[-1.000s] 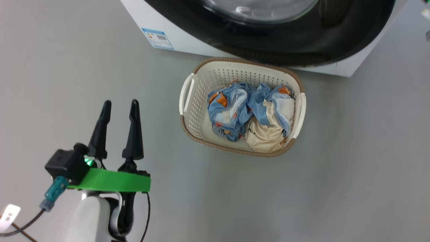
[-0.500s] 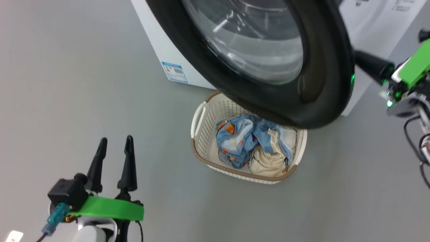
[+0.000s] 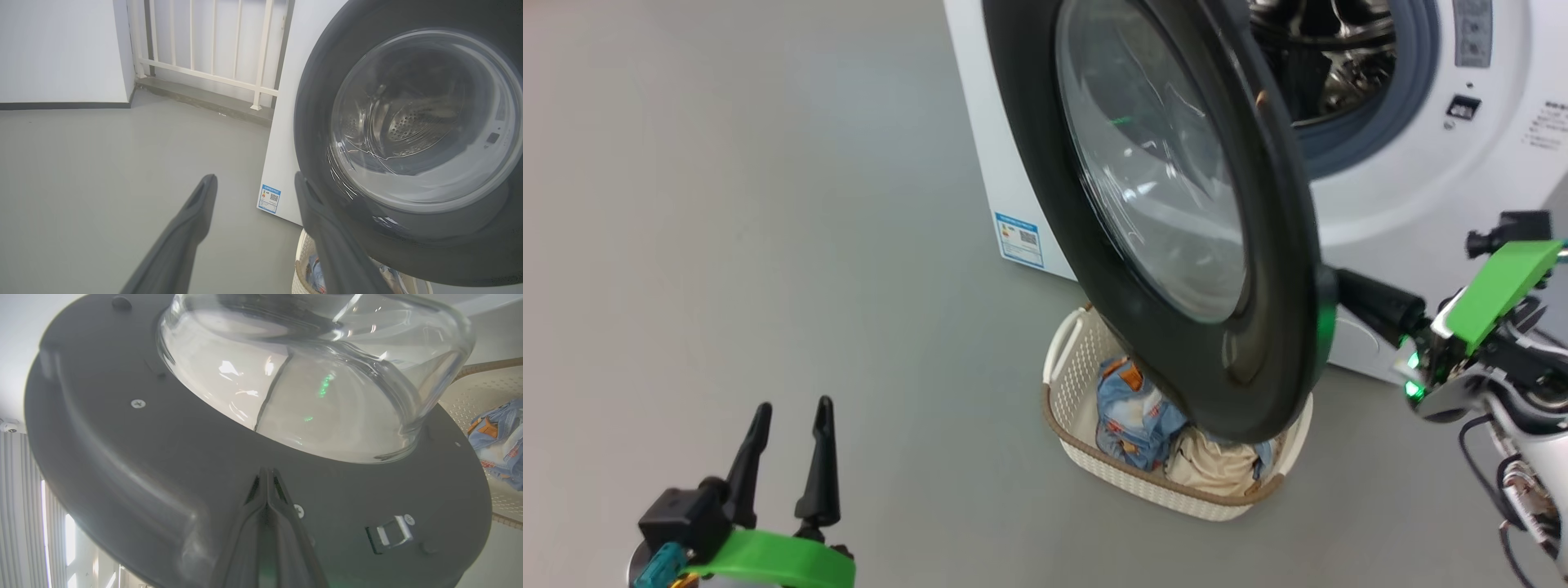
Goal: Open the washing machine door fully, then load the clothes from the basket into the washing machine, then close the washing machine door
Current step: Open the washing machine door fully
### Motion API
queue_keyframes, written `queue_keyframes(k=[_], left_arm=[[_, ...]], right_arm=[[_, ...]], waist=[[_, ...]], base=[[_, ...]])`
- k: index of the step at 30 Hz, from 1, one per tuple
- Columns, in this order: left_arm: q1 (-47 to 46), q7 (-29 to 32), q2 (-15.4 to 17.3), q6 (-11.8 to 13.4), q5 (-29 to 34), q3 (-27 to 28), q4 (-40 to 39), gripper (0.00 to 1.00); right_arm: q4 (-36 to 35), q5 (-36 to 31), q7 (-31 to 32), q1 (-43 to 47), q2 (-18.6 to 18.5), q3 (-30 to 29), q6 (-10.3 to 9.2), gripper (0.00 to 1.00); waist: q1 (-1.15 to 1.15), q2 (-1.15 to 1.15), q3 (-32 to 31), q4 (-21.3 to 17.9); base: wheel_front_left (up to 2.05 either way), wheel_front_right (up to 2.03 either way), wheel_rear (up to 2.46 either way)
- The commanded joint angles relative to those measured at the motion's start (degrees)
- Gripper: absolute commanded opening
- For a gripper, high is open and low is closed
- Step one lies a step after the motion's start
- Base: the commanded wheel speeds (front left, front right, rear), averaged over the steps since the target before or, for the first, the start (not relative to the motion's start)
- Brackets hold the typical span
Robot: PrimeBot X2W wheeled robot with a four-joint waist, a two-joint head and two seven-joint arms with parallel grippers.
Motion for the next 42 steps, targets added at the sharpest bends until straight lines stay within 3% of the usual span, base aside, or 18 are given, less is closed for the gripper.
queue_keyframes(k=[1,20,40,41,42], left_arm=[[0.2,-0.4,1.6,0.1,0.7,2.4,-0.8,1.0],[3.3,-0.4,1.9,1.3,0.4,6.2,-1.7,1.0],[2.2,-0.4,2.3,0.8,1.4,4.4,0.9,1.0],[2.2,-0.4,2.4,0.7,1.4,4.1,1.2,1.0],[2.1,-0.3,2.5,0.7,1.4,3.9,1.4,1.0]], right_arm=[[-2.7,0.4,1.0,1.1,1.1,0.7,0.28,0.0],[-3.4,-1.5,6.5,0.7,8.9,2.8,0.28,0.0],[-6.8,-4.8,5.2,4.0,9.0,-1.0,0.28,0.0],[-7.5,-5.0,4.8,4.5,8.9,-1.3,0.28,0.02],[-8.1,-5.3,4.4,5.2,8.8,-1.5,0.28,0.17]], waist=[[0.0,0.0,-2.8,2.7],[0.0,0.0,-2.4,3.5],[0.0,0.0,-4.9,2.4],[0.0,0.0,-5.3,2.2],[0.0,0.0,-5.6,2.1]], base=[[0.0,0.0,0.0],[0.0,0.0,0.0],[0.0,0.0,0.0],[0.0,0.0,0.0],[0.0,0.0,0.0]])
